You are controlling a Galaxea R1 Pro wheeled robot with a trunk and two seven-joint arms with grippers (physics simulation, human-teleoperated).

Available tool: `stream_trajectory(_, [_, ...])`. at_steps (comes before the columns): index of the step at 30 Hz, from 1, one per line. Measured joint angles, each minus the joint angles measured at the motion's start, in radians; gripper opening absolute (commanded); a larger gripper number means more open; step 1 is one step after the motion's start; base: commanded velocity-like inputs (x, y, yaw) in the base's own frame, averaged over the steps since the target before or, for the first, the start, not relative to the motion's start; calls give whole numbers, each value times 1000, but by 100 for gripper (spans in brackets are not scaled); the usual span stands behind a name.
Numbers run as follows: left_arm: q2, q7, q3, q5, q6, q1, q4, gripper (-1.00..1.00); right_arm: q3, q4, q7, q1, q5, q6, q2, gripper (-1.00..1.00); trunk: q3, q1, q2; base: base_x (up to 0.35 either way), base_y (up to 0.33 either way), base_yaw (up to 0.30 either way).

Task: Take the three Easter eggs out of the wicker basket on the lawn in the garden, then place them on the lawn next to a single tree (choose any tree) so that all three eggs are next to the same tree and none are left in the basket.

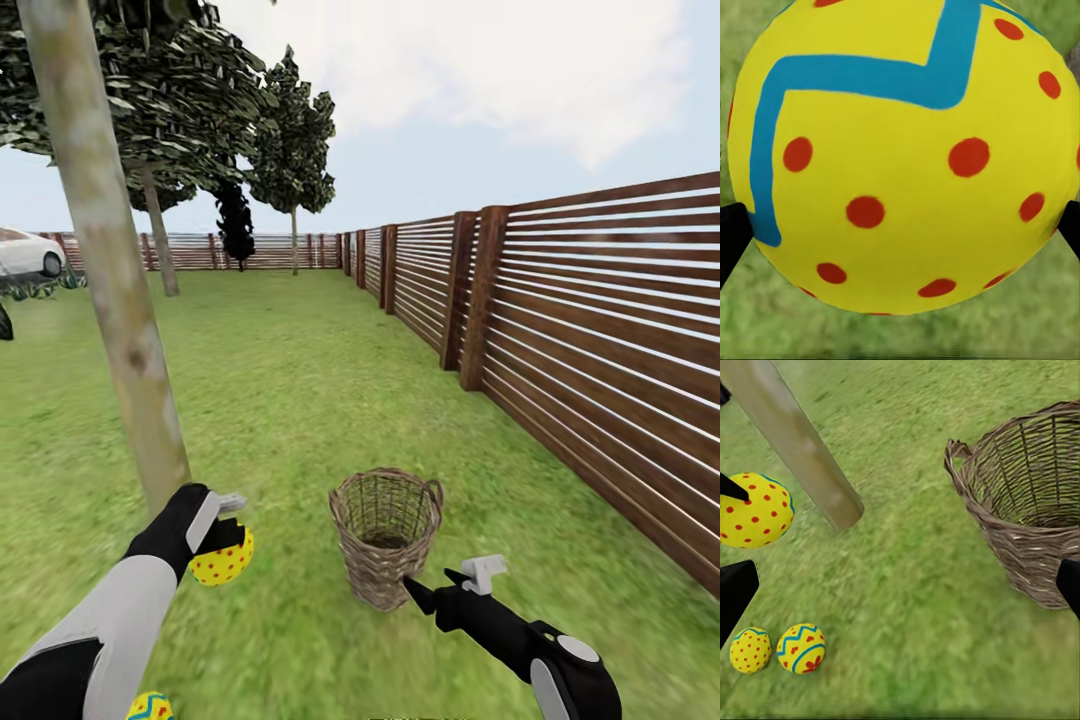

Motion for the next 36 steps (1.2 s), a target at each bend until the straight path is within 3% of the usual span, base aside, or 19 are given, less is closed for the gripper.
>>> stream_trajectory(14, [-1,0,0,2,-5,0,2,-100,0,0,0,0,0,0,-2,100,8,0,0,0,-95,100])
stream_trajectory(36, [-2,-9,0,-1,-39,0,7,-100,-1,0,0,0,0,0,-1,100,-60,84,-154,0,0,0])
